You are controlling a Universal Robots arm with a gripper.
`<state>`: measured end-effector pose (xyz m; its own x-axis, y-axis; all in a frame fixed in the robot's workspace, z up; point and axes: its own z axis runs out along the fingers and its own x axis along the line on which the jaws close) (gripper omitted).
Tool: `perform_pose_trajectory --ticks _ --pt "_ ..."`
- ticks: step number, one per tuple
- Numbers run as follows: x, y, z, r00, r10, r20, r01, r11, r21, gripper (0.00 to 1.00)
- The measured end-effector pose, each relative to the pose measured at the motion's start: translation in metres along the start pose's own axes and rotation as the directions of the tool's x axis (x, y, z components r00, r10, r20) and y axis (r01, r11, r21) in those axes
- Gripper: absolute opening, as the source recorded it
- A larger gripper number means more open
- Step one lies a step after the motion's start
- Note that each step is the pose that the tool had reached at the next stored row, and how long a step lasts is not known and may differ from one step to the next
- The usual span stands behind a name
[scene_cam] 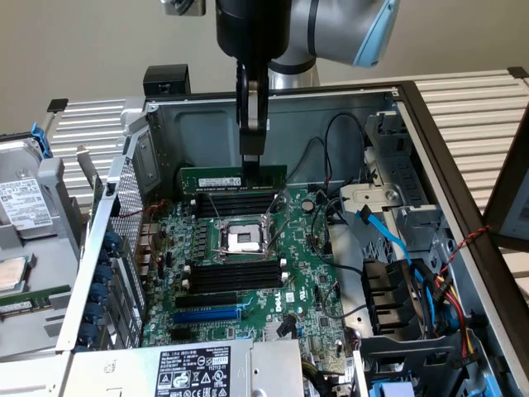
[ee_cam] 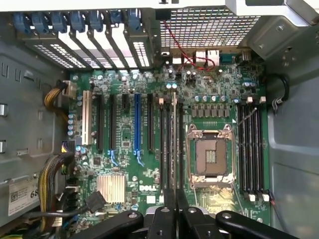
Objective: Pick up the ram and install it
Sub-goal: 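Insert the ram into the slot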
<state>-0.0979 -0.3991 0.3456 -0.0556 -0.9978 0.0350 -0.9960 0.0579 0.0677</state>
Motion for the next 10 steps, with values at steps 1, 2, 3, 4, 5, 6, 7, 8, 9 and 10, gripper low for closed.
perform_pose_trajectory --ticks 1,2,3,4,5,6,7,8,9,10 --pt "0.0 -0.0001 0.0019 1.0 0.0 -0.0001 0.0 1.0 -0.0001 0.12" --pt "0.0 -0.0002 0.0037 1.0 0.0 -0.0001 0.0 1.0 -0.0001 0.12" --pt "0.0 -0.0002 0.0055 1.0 0.0 -0.0001 0.0 1.0 -0.0001 0.12" --pt "0.0 -0.0003 0.0074 1.0 0.0 0.0 0.0 1.0 0.0 0.12" --pt "0.0 -0.0004 0.0092 1.0 0.0 0.0 0.0 1.0 0.0 0.12" --pt "0.0 -0.0004 0.0109 1.0 0.0 0.0 0.0 1.0 0.0 0.12" --pt "0.0 -0.0004 0.0127 1.0 0.0 0.0 0.0 1.0 0.0 0.12" --pt "0.0 -0.0004 0.0146 1.0 0.0 0.0 0.0 1.0 0.0 0.12" --pt "0.0 -0.0004 0.0165 1.0 0.0 0.0 0.0 1.0 0.0 0.12" --pt "0.0 -0.0004 0.0182 1.0 0.0 0.0 0.0 1.0 0.0 0.12"
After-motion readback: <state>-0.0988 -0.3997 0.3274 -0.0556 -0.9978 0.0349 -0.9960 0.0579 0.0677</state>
